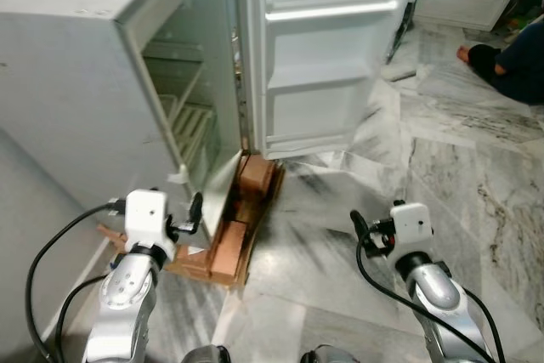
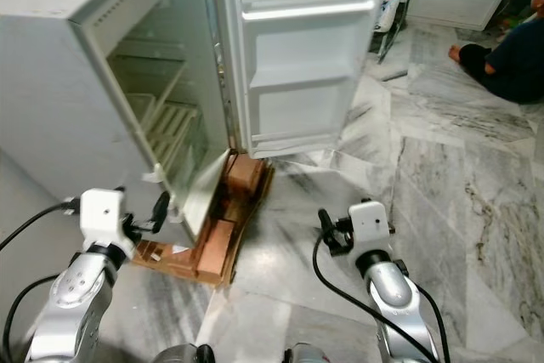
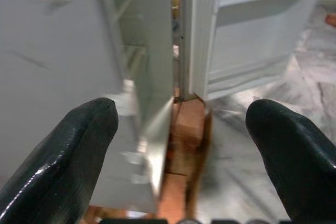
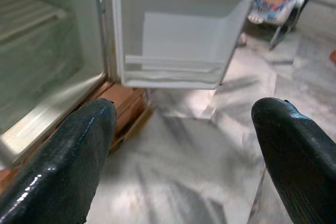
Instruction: Restocking fridge
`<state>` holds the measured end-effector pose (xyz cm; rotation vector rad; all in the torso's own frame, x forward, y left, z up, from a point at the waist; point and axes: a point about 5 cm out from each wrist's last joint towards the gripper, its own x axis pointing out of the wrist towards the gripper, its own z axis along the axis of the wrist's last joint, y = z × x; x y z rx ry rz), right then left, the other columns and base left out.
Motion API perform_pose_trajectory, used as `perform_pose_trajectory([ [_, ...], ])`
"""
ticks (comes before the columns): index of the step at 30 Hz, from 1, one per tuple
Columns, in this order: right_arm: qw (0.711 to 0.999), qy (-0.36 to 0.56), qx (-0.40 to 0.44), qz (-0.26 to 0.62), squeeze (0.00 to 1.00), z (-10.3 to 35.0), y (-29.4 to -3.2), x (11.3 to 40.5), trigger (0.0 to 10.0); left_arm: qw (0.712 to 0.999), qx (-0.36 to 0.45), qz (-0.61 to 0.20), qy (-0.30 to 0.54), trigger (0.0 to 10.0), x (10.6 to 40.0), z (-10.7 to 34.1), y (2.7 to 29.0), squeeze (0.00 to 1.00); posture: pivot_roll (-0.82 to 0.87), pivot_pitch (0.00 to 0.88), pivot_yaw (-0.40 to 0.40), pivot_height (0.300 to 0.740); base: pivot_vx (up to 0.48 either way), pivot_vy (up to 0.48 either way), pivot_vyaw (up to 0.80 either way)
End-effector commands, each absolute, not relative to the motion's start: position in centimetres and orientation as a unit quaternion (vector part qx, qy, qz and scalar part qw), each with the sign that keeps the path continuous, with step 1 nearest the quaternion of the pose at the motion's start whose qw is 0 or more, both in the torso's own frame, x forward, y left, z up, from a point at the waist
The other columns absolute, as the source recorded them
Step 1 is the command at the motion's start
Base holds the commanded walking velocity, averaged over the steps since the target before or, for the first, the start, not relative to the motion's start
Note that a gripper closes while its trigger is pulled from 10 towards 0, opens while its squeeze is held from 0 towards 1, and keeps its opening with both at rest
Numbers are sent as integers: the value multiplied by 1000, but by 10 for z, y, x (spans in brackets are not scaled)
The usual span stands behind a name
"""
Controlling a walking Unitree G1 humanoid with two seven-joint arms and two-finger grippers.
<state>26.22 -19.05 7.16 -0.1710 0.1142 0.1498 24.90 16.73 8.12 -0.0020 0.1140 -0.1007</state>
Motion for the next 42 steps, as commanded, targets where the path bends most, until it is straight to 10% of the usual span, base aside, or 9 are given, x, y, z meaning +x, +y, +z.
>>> perform_pose_trajectory([
  [1, 992, 53, -87, 73, 0, 73, -189, 262, 10000, 997, 0, -57, 59, 10000, 245, 82, 162, 0, -43, 71, 32, 740, 0, -416, 0],
  [42, 995, 45, -72, 56, 0, 76, -164, 277, 10000, 994, 3, -83, 70, 10000, 253, 73, 149, 0, -66, 72, 50, 740, 348, -161, 0],
])
